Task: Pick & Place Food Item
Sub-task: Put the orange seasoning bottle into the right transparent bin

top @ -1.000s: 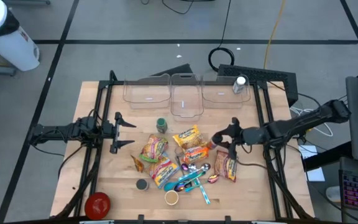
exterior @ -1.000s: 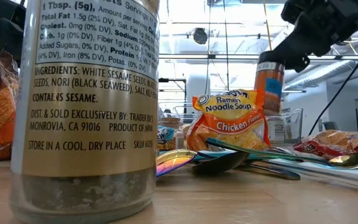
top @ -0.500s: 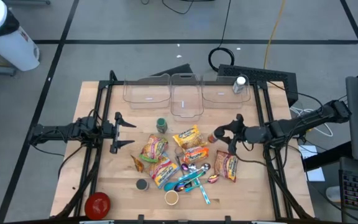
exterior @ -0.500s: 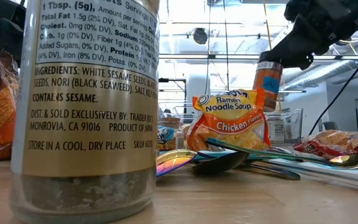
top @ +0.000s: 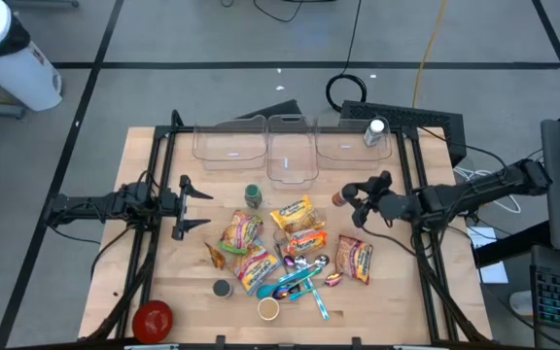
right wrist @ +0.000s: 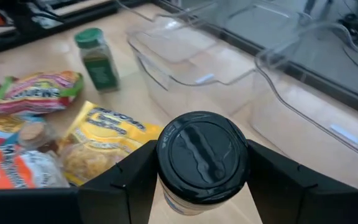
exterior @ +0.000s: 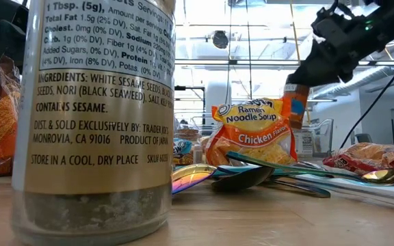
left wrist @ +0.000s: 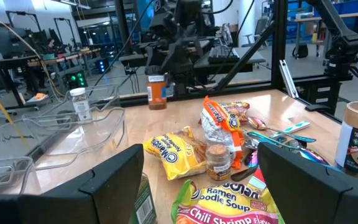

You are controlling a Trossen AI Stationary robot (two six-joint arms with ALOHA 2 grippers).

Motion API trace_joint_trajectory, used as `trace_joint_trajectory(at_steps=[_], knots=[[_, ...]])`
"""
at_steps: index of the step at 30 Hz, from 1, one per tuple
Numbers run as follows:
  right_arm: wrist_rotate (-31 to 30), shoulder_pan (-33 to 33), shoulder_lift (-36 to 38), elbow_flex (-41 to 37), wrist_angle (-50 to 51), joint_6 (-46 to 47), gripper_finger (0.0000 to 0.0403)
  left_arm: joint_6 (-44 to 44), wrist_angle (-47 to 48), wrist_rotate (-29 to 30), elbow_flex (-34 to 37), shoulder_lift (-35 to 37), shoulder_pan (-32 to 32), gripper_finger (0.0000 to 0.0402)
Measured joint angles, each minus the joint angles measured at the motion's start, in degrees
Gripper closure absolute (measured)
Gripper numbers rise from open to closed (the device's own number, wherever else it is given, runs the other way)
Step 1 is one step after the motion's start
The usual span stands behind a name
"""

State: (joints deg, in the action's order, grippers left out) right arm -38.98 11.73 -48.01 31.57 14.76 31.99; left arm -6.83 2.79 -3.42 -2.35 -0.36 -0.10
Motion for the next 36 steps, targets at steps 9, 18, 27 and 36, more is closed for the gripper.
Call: trace_joint_trajectory(at_steps=[9, 18, 27, 36], knots=[[-0.19, -6.68, -0.02, 0.00, -7.21, -4.65, 0.0200, 0.00, 0.00, 0.00, 0.00, 0.02, -0.02, 0.0078], [4.41, -25.87, 0.00, 5.88, -8.15, -18.21, 0.0200, 0.00, 0.00, 0.00, 0.00, 0.00, -0.02, 0.0078], [14.48, -47.58, -0.35, 9.66, 0.23, -19.39, 0.0200, 0.00, 0.00, 0.00, 0.00, 0.00, -0.02, 0.0078], [21.29, -58.56, -3.47, 5.70, 1.85, -18.07, 0.0200, 0.00, 0.00, 0.00, 0.00, 0.01, -0.01, 0.0078]])
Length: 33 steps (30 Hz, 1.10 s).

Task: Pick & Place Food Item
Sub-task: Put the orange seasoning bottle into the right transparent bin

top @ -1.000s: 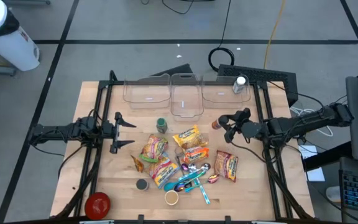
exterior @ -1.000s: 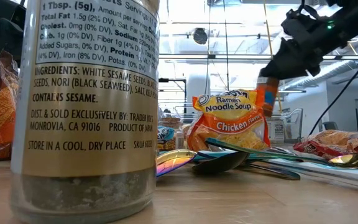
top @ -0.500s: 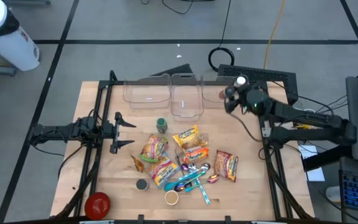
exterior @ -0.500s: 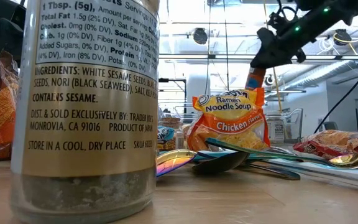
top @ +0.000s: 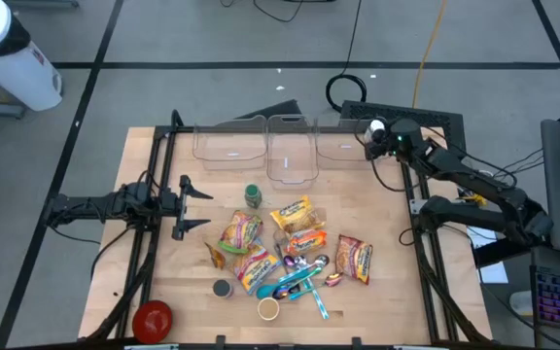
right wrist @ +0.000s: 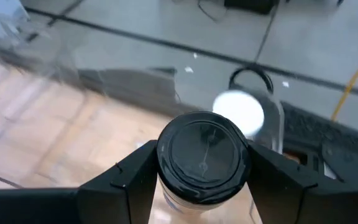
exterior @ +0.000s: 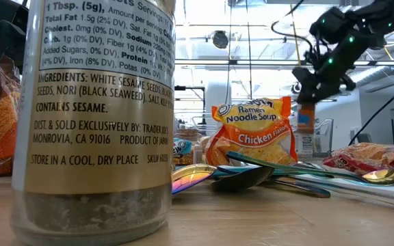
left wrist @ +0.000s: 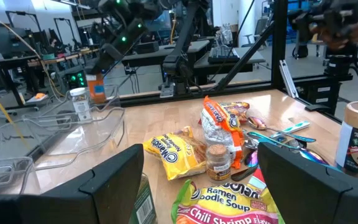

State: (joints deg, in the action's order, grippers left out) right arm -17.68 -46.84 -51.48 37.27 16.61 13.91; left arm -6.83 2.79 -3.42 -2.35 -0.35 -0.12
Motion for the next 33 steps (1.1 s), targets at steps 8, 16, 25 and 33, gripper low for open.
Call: trace_joint_trajectory(at_steps=[8, 16, 25, 33], knots=[[-0.03, -0.52, -1.63, -6.30, -6.15, 0.37, 0.0200, 0.00, 0.00, 0.00, 0.00, -0.01, 0.00, 0.0078], [-0.08, -0.51, -2.67, -8.78, -8.91, 0.10, 0.0200, 0.00, 0.00, 0.00, 0.00, 0.00, 0.00, 0.0078], [-0.51, -0.45, -6.04, -8.69, -9.02, -1.60, 0.0200, 0.00, 0.00, 0.02, 0.00, -0.01, 0.00, 0.0078], [-0.28, -0.45, -7.14, -8.65, -9.41, -3.08, 0.0191, 0.00, 0.00, 0.02, 0.00, 0.01, 0.02, 0.0078]])
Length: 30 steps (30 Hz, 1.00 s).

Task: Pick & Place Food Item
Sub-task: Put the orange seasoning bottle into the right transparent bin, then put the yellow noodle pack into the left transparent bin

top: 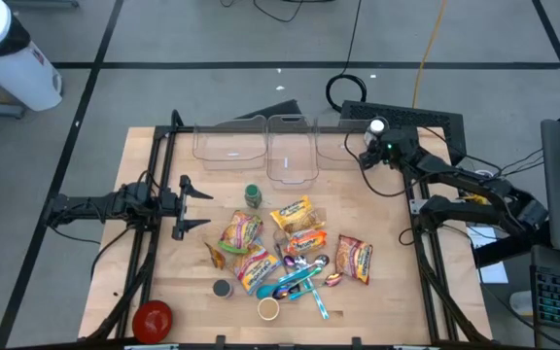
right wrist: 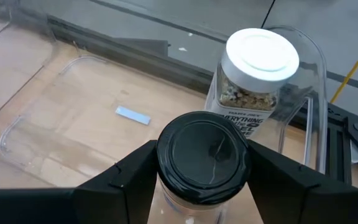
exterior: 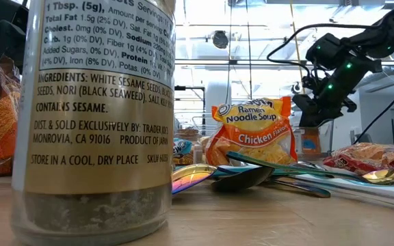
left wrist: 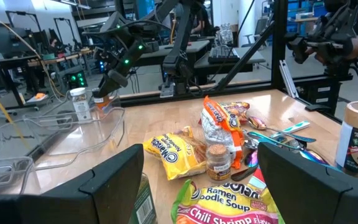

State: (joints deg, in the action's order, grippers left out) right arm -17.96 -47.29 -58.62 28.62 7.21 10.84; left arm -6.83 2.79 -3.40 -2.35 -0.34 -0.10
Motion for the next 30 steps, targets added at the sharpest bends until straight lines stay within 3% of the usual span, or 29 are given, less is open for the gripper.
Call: trace_joint_trajectory(at_steps=[9, 18, 21, 25, 30], knots=[[0.15, 0.00, 0.74, -0.11, 0.03, -3.11, 0.0159, 0.00, 0.00, 0.00, 0.00, 0.00, -0.02, 0.0078], [1.28, 2.16, 7.99, -0.24, -1.45, -5.97, 0.0151, 0.00, 0.00, 0.00, 0.00, 0.00, -0.01, 0.0078], [6.49, 4.04, 10.92, -0.24, -2.52, -5.80, 0.0151, 0.00, 0.00, 0.00, 0.00, 0.00, -0.02, 0.0078], [18.53, 8.23, 14.57, -0.24, -5.58, -3.29, 0.0152, 0.00, 0.00, 0.02, 0.00, 0.00, -0.02, 0.0078], [32.74, 18.02, 16.43, -0.17, -12.41, 2.29, 0.0152, 0.00, 0.00, 0.00, 0.00, -0.01, -0.01, 0.0078]])
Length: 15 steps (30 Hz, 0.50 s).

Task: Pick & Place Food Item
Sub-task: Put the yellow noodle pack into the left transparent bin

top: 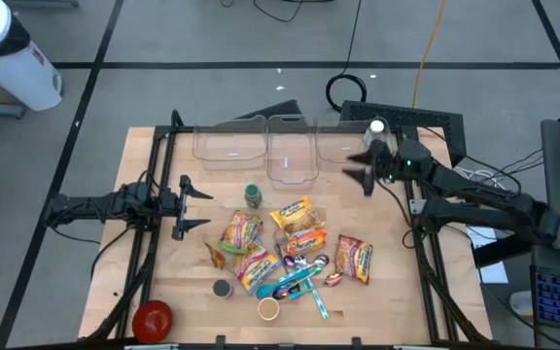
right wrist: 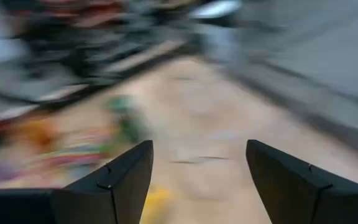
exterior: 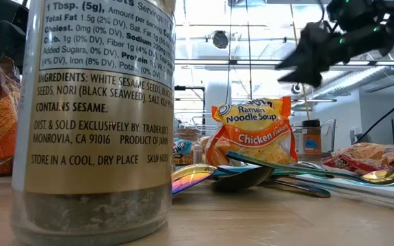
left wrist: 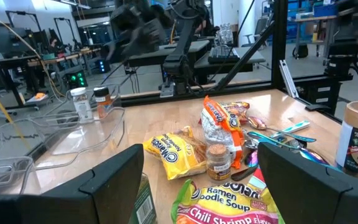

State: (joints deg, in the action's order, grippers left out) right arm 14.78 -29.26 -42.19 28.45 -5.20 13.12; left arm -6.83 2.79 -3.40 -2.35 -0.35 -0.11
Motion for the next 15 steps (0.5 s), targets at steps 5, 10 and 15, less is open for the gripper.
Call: trace_joint_trajectory(at_steps=[5, 10, 15], knots=[[0.36, 15.26, -1.33, 0.02, -1.41, -1.02, 0.0152, 0.00, 0.00, 0.01, 0.00, 0.01, 0.00, 0.0078], [-12.08, 29.03, -5.67, -0.76, 0.93, -4.34, 0.0152, 0.00, 0.00, 0.00, 0.00, 0.01, -0.01, 0.0078], [-20.62, 36.93, -11.32, -5.18, -5.88, -7.32, 0.0152, 0.00, 0.00, 0.00, 0.00, 0.00, -0.01, 0.0078]])
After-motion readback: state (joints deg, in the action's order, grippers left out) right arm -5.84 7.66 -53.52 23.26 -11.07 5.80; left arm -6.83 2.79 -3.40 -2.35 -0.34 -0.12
